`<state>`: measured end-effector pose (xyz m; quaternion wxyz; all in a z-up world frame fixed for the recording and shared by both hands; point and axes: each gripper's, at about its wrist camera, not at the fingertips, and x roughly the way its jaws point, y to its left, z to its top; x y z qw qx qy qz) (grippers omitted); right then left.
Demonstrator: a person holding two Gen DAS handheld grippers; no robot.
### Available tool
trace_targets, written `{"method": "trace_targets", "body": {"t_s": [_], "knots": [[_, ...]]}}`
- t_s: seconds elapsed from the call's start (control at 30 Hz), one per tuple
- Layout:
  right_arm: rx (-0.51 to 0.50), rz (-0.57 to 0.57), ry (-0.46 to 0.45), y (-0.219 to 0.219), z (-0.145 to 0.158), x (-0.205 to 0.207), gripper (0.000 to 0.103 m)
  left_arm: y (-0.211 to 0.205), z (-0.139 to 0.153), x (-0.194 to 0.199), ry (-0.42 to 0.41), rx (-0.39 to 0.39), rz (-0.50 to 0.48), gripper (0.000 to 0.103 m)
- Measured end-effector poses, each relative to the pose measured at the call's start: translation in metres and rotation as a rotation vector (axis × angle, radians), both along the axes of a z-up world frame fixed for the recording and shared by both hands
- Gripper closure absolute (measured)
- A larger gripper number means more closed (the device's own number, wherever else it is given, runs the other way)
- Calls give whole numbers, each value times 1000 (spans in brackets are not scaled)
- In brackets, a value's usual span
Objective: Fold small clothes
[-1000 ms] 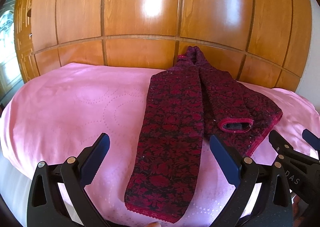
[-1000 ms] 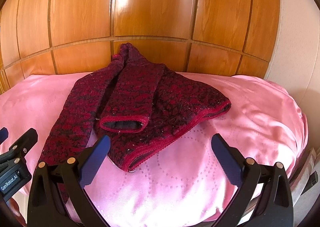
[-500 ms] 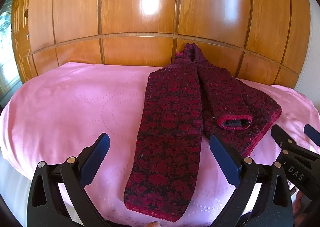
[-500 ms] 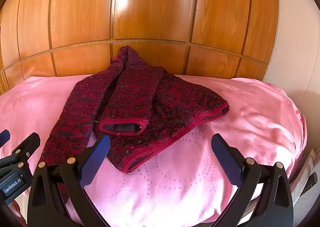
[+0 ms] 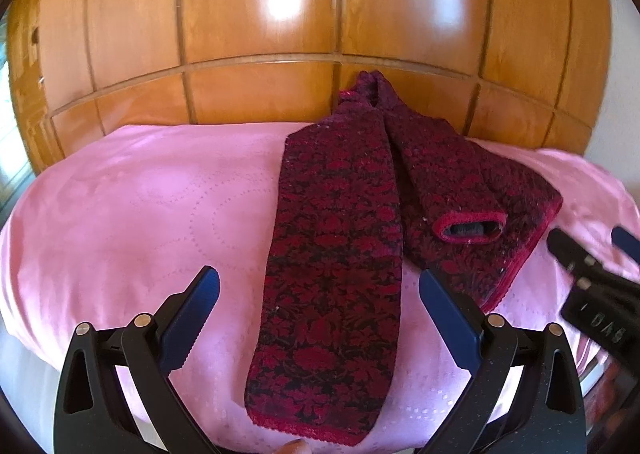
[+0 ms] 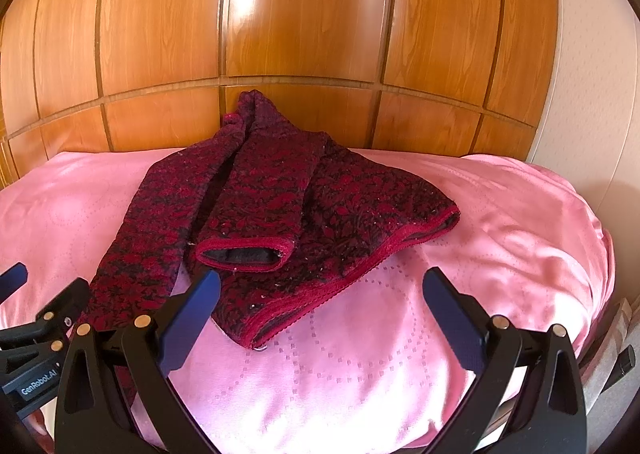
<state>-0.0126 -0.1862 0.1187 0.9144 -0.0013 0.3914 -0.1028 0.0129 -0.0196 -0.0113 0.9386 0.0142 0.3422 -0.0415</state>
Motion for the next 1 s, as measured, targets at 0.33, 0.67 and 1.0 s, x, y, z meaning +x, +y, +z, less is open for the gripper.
{"method": "trace_targets", "body": {"t_s": [0.33,0.67,1.0], "knots": [[257,89,52,-42,-12,47,31,-14,-28,31,106,68,-174,13],[377,216,281,-19,-78,130,74,-11,-55,41,188,25,-196,98],[115,215,32,-60,-9,148,90,77,-10,82,144,-183,-22,103]]}}
